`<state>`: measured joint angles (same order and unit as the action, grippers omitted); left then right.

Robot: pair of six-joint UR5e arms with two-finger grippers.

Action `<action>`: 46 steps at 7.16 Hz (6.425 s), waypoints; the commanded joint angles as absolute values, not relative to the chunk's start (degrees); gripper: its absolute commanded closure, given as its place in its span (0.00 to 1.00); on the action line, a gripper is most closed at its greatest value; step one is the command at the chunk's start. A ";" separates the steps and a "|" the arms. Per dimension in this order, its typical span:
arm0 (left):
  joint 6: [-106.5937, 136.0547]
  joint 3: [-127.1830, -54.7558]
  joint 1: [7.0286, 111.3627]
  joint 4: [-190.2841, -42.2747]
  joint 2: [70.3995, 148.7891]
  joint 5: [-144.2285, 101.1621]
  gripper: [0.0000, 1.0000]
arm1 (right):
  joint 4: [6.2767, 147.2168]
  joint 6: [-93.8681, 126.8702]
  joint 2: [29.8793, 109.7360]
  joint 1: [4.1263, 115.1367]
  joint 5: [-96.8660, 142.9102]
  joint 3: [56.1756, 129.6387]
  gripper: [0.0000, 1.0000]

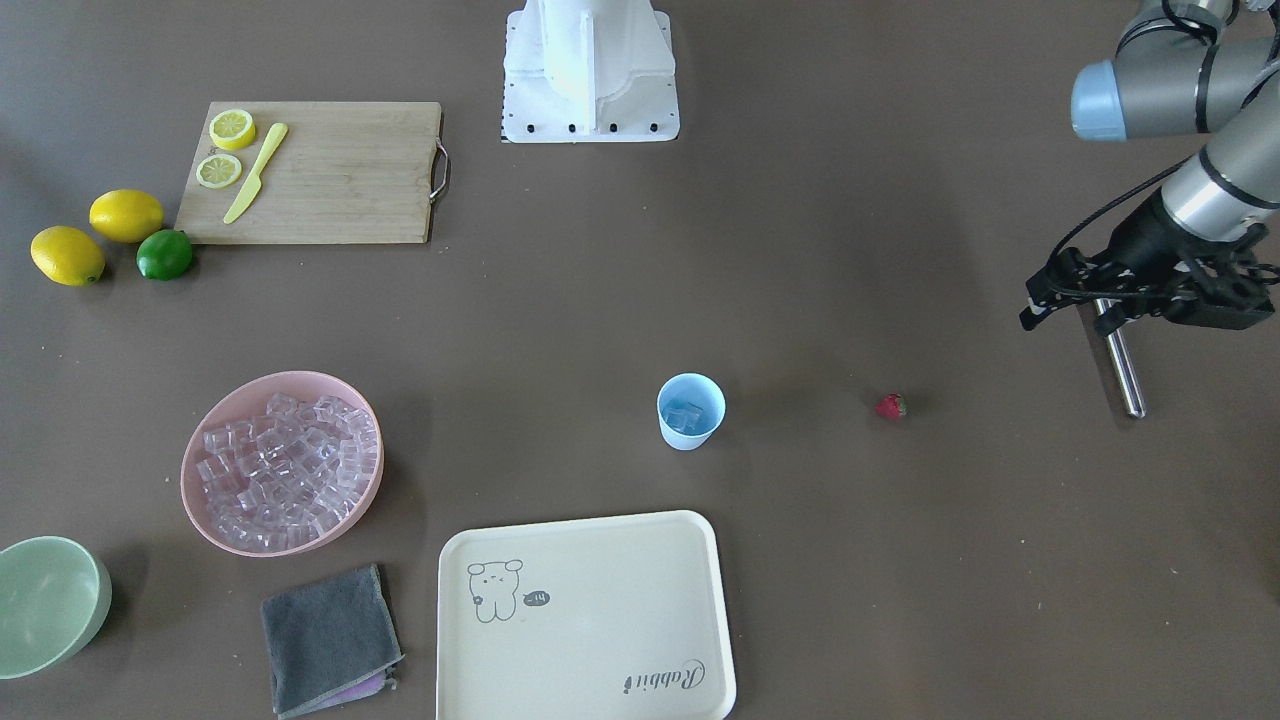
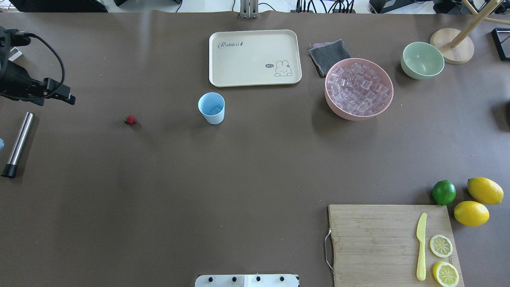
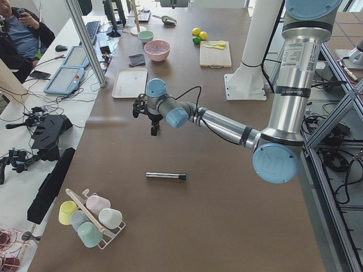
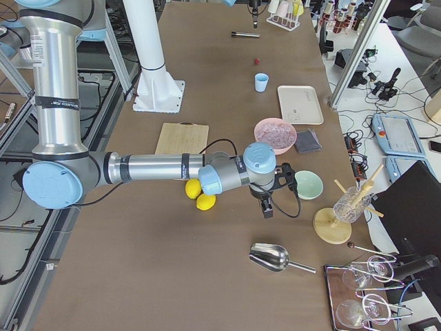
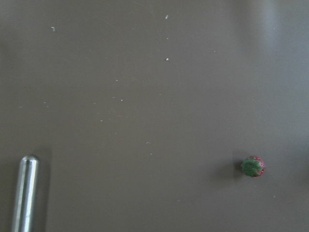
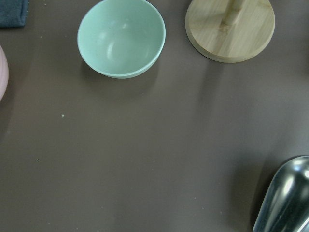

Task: Mash ice and strawberries in cup
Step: 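Reach the left gripper down toward the red strawberry, then close the left gripper on the strawberry and lift it, then carry the strawberry with the left gripper toward the blue cup, then lower the strawberry into the blue cup and open the left gripper, then withdraw the left gripper from the cup toward the silver pestle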

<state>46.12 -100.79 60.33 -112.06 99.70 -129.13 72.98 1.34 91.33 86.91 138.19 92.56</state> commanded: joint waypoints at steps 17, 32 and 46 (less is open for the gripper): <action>46.23 -85.16 47.19 -115.49 112.94 -114.69 0.75 | 72.60 -0.97 94.75 89.65 138.25 92.90 0.02; 71.10 -84.90 39.81 -112.68 130.34 -106.52 0.03 | 73.21 -1.05 95.36 89.74 137.72 92.29 0.01; 42.09 -78.15 66.45 -135.94 91.76 -124.37 0.10 | 73.04 -1.32 95.98 90.97 137.46 92.55 0.01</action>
<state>40.69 -80.82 66.72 -131.30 91.74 -124.54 73.12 -1.22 95.88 90.92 137.63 92.61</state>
